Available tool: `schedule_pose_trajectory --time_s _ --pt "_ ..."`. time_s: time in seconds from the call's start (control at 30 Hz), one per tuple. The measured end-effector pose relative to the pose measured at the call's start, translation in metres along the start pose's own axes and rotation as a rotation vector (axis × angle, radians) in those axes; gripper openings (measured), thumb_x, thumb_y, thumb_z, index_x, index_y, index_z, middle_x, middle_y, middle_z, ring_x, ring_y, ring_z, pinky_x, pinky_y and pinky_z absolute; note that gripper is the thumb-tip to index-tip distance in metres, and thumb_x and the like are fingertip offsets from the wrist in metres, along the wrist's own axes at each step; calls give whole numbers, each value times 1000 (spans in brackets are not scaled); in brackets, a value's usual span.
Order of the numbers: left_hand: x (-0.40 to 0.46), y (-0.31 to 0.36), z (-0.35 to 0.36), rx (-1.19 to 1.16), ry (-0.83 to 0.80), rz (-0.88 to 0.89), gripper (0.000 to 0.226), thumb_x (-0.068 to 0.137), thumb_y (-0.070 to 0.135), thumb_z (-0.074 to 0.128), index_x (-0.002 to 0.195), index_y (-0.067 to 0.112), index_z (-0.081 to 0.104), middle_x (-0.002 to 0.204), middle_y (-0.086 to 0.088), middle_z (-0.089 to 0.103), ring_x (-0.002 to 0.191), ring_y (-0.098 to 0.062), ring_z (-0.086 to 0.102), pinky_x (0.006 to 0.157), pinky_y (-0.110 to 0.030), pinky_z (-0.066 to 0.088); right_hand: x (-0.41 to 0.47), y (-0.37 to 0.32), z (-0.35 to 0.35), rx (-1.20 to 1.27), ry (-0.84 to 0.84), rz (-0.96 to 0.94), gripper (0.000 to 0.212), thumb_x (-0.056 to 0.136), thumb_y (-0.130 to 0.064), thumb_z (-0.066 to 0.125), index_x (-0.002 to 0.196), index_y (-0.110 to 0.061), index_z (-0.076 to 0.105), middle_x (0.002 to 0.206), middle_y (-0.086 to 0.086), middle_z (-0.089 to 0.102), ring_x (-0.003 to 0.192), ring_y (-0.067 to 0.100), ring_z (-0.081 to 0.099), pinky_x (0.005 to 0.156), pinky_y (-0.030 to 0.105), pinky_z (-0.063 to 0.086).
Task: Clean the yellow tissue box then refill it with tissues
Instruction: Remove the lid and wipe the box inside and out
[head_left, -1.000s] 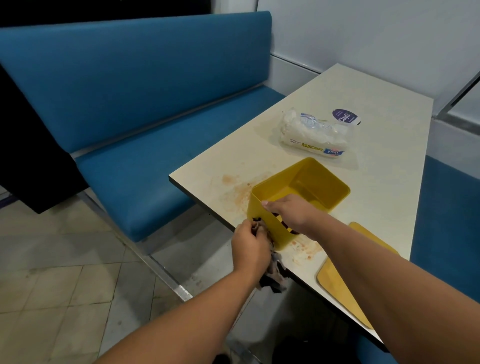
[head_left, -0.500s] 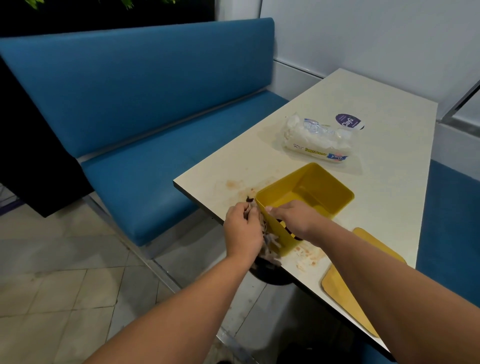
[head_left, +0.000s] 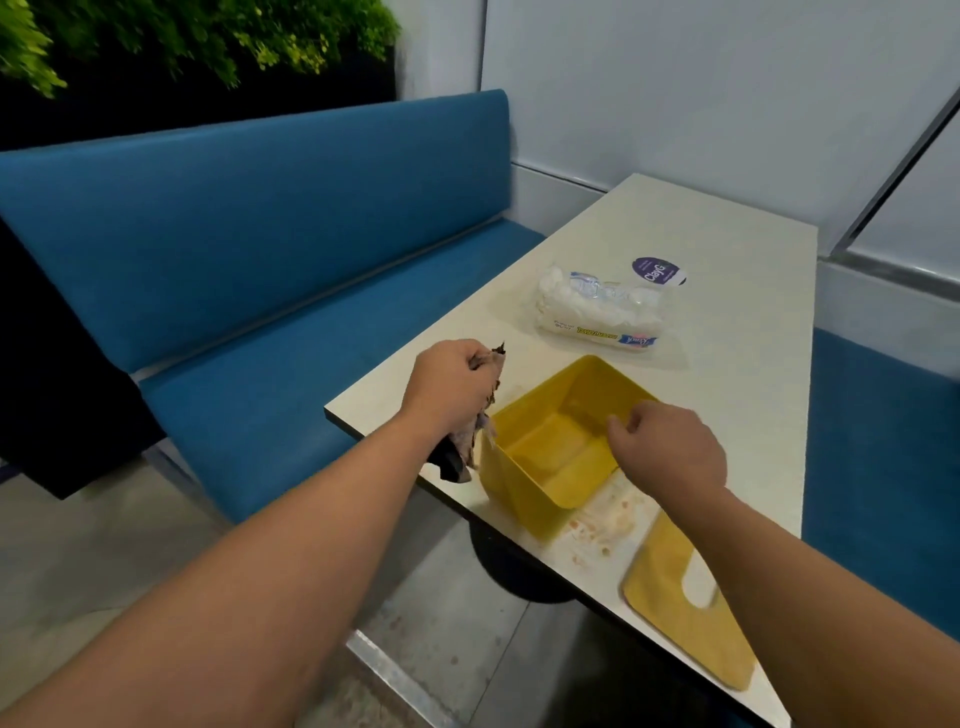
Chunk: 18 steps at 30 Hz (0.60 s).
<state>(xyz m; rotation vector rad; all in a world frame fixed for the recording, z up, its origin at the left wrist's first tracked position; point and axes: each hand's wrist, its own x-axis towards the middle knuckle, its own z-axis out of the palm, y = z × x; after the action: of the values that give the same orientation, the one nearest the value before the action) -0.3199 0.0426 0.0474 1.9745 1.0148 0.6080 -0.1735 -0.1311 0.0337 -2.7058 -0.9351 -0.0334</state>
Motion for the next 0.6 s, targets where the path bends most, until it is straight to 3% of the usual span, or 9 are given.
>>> schedule_pose_trajectory --time_s 0.1,0.2,0.27,0.37,0.5,0.6 --pt "15 7 10 311 -210 33 26 94 35 55 100 16 72 92 -4 71 73 -14 60 62 -24 49 -1 18 -1 -10 -191 177 47 86 -51 47 61 -11 55 63 4 60 59 21 58 53 26 42" --pt "18 5 19 459 -335 2 36 97 37 52 105 8 71 102 -10 69 90 -24 61 74 -31 49 -4 17 2 173 -343 200 43 85 -40 51 66 -4 65 54 5 67 52 21 65 57 30 54" --pt "17 2 19 372 -333 -34 36 96 34 53 98 3 71 98 -14 69 91 -26 63 73 -32 48 -4 13 6 264 -378 212 35 86 -27 52 76 3 68 57 7 70 55 24 69 62 34 60" --pt "1 1 20 181 -282 -60 30 94 28 55 81 5 69 81 -10 67 79 -23 61 64 -29 45 8 14 6 303 -343 233 30 88 -16 50 76 4 68 60 9 71 57 25 70 67 36 60" --pt "-57 -1 34 -23 -182 -71 33 96 33 53 80 7 64 76 -4 66 68 -12 57 61 -27 46 40 17 5 48 -258 141 25 90 -16 46 83 -3 66 70 8 65 65 23 65 56 27 47" --pt "-99 -8 57 -186 -129 -37 29 95 37 57 78 14 62 73 -1 64 63 -8 56 55 -23 46 56 10 9 -105 -225 17 25 89 -12 43 97 -9 67 88 8 63 80 25 58 63 30 46"
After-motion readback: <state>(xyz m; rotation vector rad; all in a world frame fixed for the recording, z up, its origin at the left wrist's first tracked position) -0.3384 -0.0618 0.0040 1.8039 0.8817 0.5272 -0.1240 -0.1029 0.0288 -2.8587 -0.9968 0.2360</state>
